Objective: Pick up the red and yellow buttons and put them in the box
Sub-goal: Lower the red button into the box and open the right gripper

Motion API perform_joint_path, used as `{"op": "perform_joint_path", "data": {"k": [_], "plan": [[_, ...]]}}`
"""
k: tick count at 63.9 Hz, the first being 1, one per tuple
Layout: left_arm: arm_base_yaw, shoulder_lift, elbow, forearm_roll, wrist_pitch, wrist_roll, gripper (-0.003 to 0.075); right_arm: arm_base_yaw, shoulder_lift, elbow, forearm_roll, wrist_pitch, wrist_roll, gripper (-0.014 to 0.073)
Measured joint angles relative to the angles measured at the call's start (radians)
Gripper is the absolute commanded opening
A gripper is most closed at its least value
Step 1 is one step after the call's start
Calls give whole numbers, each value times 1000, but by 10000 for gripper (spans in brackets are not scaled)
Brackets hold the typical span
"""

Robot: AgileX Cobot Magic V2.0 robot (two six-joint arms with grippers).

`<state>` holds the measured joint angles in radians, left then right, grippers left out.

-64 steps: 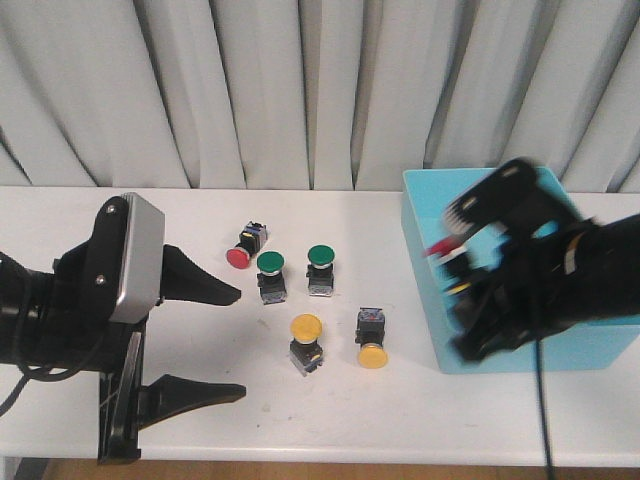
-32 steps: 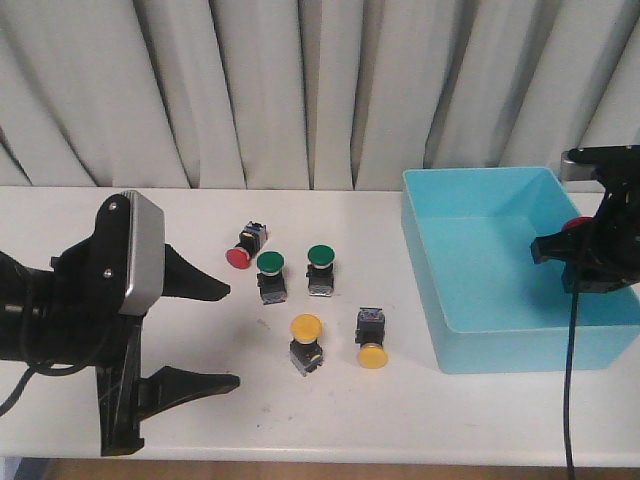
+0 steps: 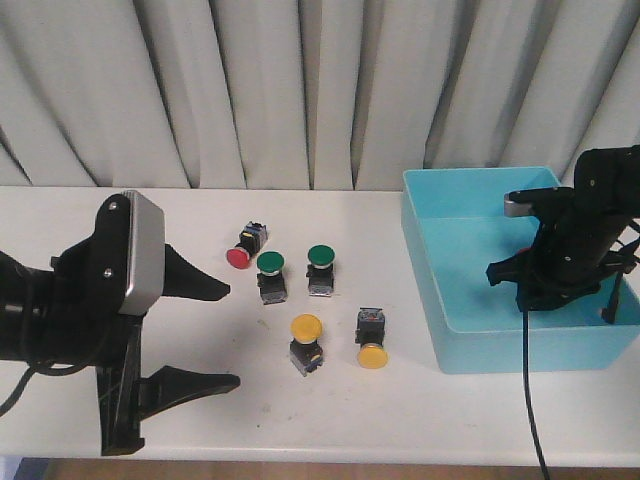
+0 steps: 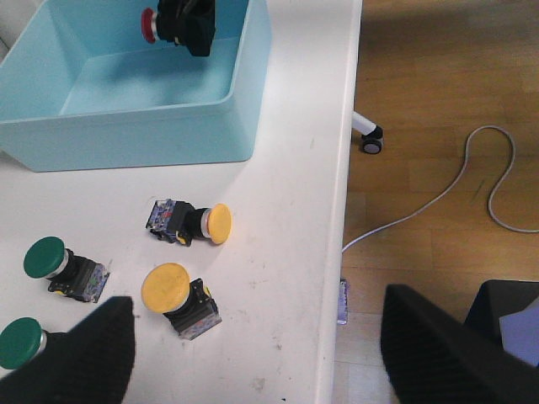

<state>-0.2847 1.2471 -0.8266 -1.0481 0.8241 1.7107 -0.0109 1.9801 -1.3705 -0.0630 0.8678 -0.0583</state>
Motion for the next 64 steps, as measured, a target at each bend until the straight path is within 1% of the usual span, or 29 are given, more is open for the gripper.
{"op": "perform_joint_path", "data": {"k": [18,25,35,42,64], "plan": [[0,0,0,0,-7,0,586,0,50,0,0,-12,-12,264],[0,0,0,0,-7,0,586,0,51,0,0,-8,-14,301],[0,0,0,0,-7,0,586,0,52,0,0,-2,-15,387],[0,0,0,0,-7,0,586,0,54,-1,0,2,-22,430],[0,0,0,0,-7,0,586,0,49,-20,1,22,-30,433]]}}
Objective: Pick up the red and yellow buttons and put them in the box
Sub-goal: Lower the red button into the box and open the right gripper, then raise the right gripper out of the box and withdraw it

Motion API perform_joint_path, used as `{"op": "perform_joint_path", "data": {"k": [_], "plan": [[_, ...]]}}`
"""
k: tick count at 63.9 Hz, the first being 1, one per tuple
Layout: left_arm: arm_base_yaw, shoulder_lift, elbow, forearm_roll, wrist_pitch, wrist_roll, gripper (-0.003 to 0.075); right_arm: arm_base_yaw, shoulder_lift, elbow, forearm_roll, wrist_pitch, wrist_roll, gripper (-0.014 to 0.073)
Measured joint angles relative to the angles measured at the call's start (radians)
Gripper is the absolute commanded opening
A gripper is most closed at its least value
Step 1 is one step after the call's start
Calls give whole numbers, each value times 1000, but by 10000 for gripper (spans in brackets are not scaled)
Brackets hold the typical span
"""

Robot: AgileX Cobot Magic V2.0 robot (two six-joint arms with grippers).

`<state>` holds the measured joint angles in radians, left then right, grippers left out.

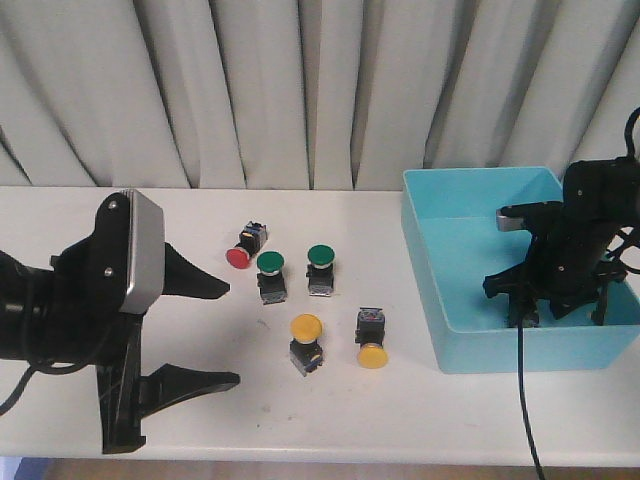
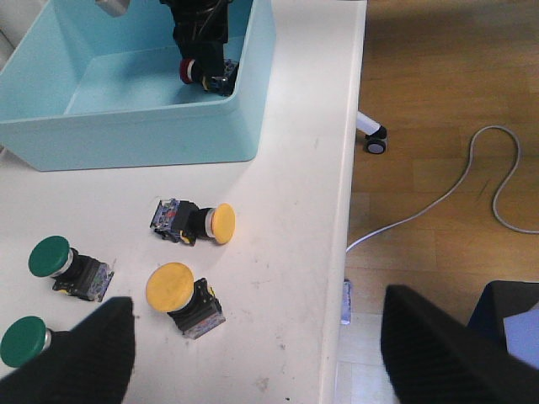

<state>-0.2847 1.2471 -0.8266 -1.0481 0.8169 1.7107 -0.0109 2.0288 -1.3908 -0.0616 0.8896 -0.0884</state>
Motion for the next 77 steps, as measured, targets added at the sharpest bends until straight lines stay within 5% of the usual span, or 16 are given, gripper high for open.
{"op": "perform_joint_path", "data": {"k": [23,38,77], "plan": [[0,0,0,0,5,0,586,11,-317,-5,165,106,-89,433],[0,0,0,0,11,0,586,128,-592,10,187,167,-100,433],[0,0,0,0,12,0,586,181,-1354,647,198,88,-123,433]]}}
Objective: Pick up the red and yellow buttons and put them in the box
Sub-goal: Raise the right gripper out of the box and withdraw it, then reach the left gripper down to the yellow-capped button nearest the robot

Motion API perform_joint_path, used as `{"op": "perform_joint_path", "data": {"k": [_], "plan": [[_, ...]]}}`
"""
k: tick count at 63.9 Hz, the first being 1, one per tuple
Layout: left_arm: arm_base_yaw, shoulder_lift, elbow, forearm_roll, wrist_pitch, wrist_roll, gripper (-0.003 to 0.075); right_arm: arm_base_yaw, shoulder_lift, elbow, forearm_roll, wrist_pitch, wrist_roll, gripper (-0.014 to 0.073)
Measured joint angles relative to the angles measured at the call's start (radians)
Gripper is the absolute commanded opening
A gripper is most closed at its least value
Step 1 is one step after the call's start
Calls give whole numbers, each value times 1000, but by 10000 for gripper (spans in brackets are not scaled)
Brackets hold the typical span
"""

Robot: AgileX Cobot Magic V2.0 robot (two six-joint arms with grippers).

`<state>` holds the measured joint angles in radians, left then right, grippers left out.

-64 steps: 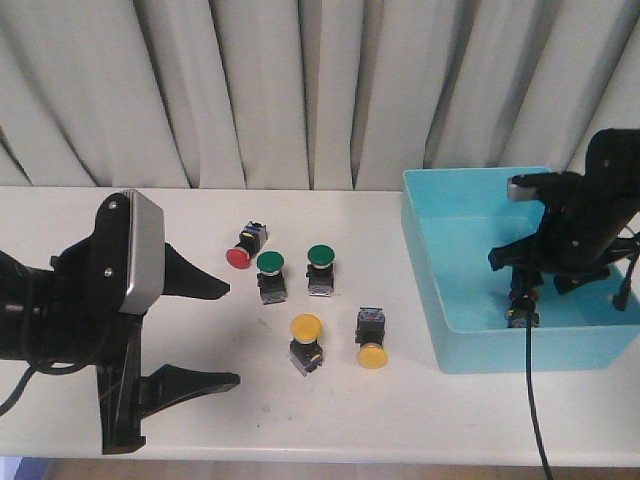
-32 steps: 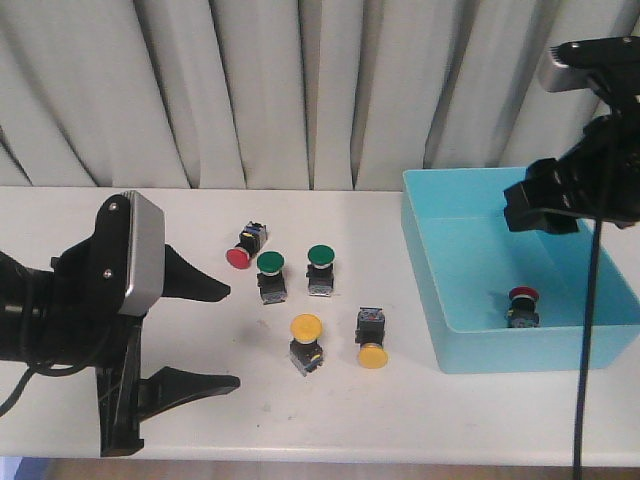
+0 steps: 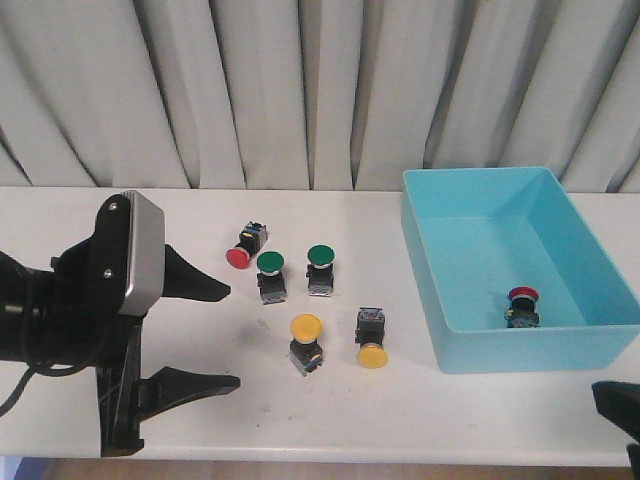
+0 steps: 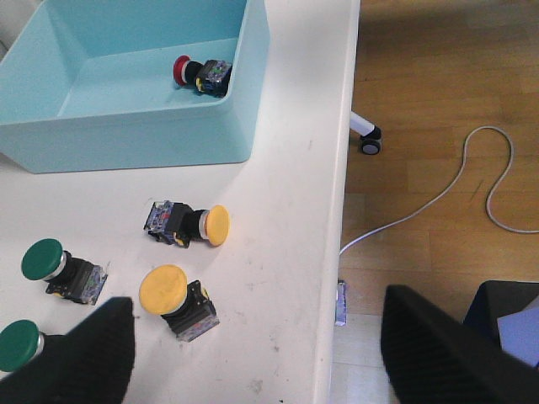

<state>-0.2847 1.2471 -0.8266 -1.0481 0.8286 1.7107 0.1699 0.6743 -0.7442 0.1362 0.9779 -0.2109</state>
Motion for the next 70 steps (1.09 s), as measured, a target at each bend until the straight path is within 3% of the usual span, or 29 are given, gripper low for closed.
{"op": "perform_joint_path", "data": {"k": [15,38,57,70], "plan": [[0,0,0,11,-12,-65,586,0,-76,49,0,-1,-10,433],[0,0,0,449,-160,-635,586,0,-76,49,0,-10,-10,433],[-6,0,0,466,-222,-845,586,0,-76,49,0,-10,-10,433],[-94,46,-59,471,-244,-905,586,0,-76,49,0,-18,-10,433]]}}
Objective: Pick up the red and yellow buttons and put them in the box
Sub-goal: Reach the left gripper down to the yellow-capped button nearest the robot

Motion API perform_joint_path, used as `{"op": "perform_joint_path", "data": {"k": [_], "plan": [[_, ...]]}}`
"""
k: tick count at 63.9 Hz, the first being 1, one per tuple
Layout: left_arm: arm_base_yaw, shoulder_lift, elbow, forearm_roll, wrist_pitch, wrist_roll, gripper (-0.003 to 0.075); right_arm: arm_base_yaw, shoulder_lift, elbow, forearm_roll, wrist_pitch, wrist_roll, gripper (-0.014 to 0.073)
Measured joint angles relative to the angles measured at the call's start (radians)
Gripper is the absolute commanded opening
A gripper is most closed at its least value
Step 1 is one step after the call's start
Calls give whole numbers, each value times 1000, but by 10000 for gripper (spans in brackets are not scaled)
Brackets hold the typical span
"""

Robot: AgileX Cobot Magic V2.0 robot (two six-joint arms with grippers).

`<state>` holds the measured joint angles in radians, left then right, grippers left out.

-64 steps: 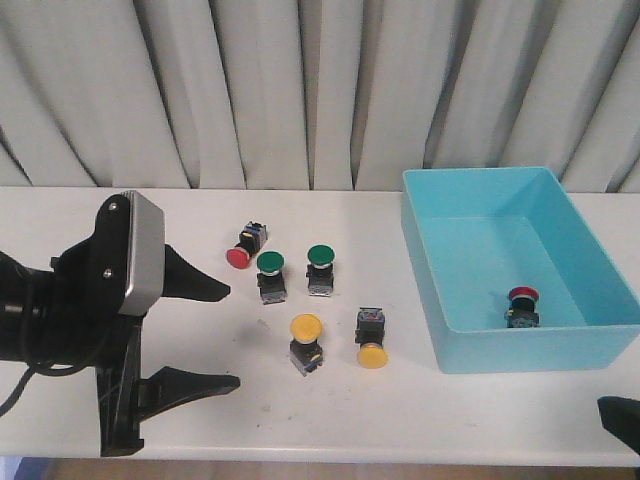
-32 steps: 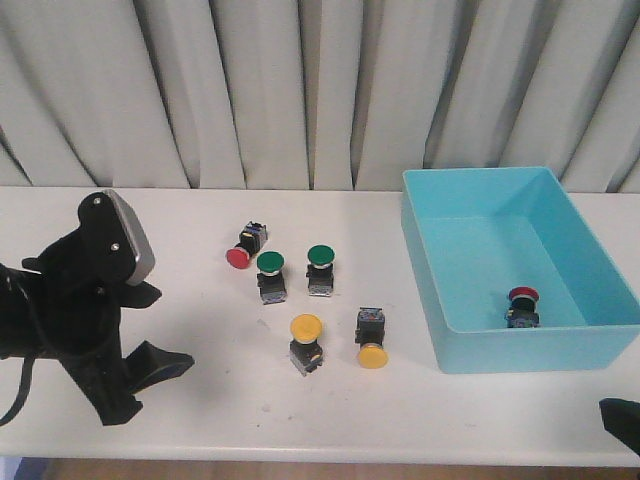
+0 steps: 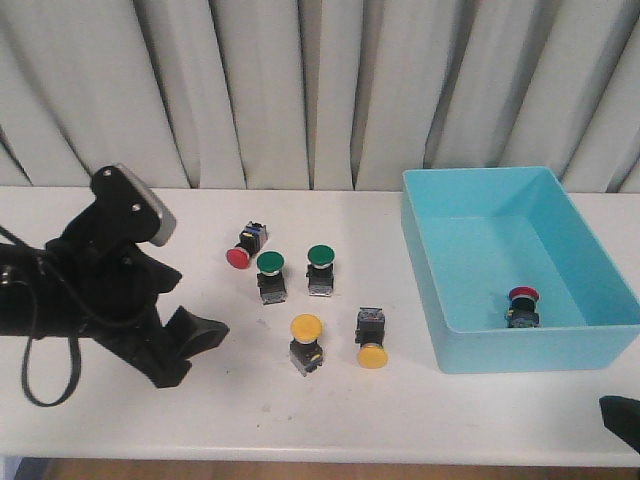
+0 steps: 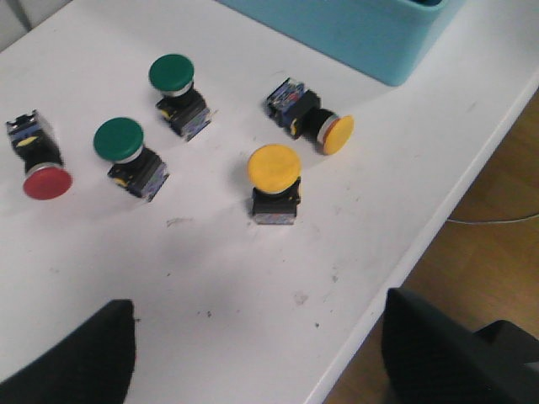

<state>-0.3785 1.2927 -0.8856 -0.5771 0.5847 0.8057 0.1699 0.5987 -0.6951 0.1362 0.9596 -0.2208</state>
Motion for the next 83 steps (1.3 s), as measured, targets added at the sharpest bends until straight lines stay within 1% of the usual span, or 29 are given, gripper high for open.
{"op": "perform_joint_path", "data": {"k": [9,18,25,32,36,42,52,59,71,83], "plan": [[-68,116,-70,3,-11,-30,586,0,0,0,0,-10,0,433],[-121,262,-163,48,-11,-84,586,0,0,0,0,-17,0,433],[-152,371,-251,139,-11,-183,586,0,0,0,0,-19,0,433],[-177,472,-347,271,1,-315,586,0,0,0,0,-19,0,433],[-183,522,-392,317,19,-367,586,0,0,0,0,-19,-1,433],[-188,588,-453,345,50,-410,586,0,0,0,0,-19,-1,433],[-197,685,-540,354,106,-426,586,0,0,0,-2,-20,-3,433],[-205,743,-579,357,120,-427,586,0,0,0,-3,-26,-3,433],[-207,805,-590,360,114,-428,578,0,0,0,-3,-27,-3,433],[-207,826,-590,360,95,-428,532,0,0,0,-3,-27,-3,433]]}}
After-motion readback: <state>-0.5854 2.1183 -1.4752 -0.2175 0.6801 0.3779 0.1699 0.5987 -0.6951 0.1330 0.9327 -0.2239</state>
